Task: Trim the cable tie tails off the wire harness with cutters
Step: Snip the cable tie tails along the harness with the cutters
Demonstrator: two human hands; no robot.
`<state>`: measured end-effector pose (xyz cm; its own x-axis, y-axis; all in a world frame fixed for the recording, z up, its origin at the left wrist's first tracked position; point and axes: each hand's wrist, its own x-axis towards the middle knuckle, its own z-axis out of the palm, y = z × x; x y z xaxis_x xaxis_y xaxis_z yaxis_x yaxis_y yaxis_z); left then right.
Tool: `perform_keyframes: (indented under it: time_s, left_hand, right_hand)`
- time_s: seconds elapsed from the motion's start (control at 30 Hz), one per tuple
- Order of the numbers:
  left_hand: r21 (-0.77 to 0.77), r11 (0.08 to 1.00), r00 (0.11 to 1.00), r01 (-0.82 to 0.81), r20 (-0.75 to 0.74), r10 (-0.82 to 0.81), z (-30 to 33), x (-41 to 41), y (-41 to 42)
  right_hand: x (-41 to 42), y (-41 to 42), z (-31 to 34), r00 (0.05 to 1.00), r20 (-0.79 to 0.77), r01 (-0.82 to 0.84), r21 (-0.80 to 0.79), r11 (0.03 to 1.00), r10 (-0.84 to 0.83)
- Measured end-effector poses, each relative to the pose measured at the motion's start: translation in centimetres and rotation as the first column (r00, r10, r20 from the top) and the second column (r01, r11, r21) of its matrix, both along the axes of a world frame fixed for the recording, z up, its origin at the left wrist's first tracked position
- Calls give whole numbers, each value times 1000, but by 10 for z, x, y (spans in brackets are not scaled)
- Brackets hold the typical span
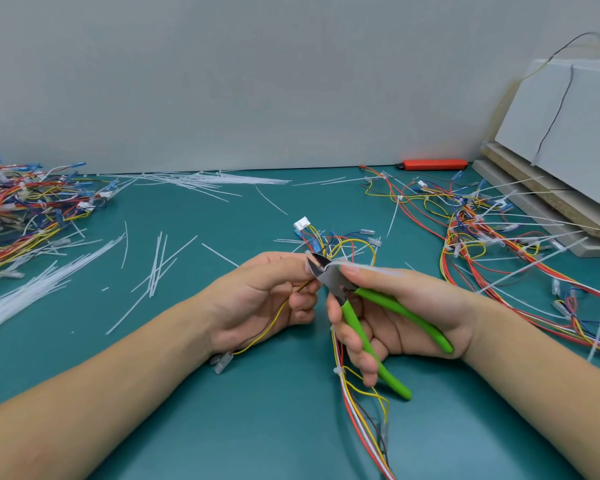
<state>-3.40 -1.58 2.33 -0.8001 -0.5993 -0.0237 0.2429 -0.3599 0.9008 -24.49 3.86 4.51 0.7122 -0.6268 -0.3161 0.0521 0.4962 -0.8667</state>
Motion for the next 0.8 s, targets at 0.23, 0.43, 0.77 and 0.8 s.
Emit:
perform_keyframes:
  time_s: [0.23, 0.43, 0.77, 0.8]
  left_hand:
    - [-2, 1000, 1000, -17, 8, 18, 0, 0, 0]
    - [-5, 1000, 1000, -13, 11, 14, 1, -1, 0]
    - [15, 1000, 1000, -25, 4, 25, 0, 0, 0]
    - [11, 1000, 1000, -23, 4, 23, 0, 0, 0]
  right_hand:
    - [-3, -2, -3, 1000, 12, -11, -1, 1000, 11]
    - [-3, -2, -2, 1000, 3, -5, 4, 1000, 5]
    - [3, 2, 3, 998, -58, 11, -6, 1000, -11]
    - [3, 2, 3, 998, -54, 12, -8, 1000, -13]
